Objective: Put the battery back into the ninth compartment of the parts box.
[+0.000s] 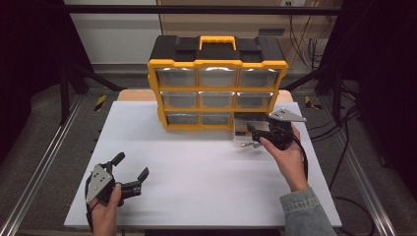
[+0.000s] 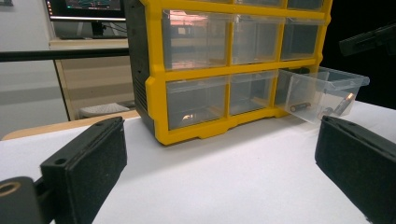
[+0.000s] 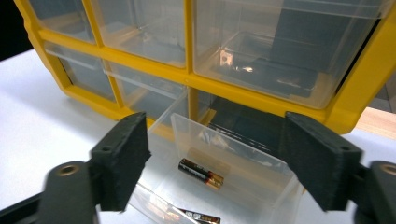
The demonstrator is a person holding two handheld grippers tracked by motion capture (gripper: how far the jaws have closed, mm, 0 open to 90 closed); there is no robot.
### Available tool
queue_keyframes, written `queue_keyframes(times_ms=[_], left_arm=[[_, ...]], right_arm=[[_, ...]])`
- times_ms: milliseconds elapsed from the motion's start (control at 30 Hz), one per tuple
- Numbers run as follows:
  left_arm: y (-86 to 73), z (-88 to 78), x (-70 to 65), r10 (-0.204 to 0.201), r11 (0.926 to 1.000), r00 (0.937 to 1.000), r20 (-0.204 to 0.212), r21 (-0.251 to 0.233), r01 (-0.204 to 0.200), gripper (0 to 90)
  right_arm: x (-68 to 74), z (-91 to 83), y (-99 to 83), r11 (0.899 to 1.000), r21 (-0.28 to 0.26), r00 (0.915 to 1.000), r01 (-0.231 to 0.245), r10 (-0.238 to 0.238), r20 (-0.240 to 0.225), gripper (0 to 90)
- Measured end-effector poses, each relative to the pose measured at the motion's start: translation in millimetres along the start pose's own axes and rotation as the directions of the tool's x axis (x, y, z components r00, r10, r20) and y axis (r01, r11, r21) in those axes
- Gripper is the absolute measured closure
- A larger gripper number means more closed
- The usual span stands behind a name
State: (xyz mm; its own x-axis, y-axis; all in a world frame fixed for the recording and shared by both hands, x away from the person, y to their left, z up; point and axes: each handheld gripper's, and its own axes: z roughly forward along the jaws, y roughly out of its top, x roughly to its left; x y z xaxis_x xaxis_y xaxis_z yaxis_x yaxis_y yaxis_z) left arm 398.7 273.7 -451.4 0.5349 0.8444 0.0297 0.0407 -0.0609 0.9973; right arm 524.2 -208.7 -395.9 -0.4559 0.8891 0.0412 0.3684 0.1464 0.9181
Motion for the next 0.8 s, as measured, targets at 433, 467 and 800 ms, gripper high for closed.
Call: queue_keyframes(times_ms=[433,467,800], left_arm=[[0.2,-0.3,0.9,-0.001,1.0000,0.9999,-0.011,-0.002,0.001,2.1],[0.2,-0.2,1.0,-0.002,1.0000,0.9999,-0.012,-0.003,0.002,2.1],[-0.9,1.6,1.3,0.001,1.0000,0.9999,-0.015,0.007,-0.001,2.0]], right_arm=[[5.0,-2.9,2.3,0.996,-0.089,0.9999,-0.001,0.000,-0.015,11.9],[5.5,-3.2,2.6,0.996,-0.091,0.9999,-0.003,0.002,-0.012,11.9],[6.2,-11.3,5.1,0.993,-0.115,0.9990,-0.004,-0.001,-0.046,8.5]])
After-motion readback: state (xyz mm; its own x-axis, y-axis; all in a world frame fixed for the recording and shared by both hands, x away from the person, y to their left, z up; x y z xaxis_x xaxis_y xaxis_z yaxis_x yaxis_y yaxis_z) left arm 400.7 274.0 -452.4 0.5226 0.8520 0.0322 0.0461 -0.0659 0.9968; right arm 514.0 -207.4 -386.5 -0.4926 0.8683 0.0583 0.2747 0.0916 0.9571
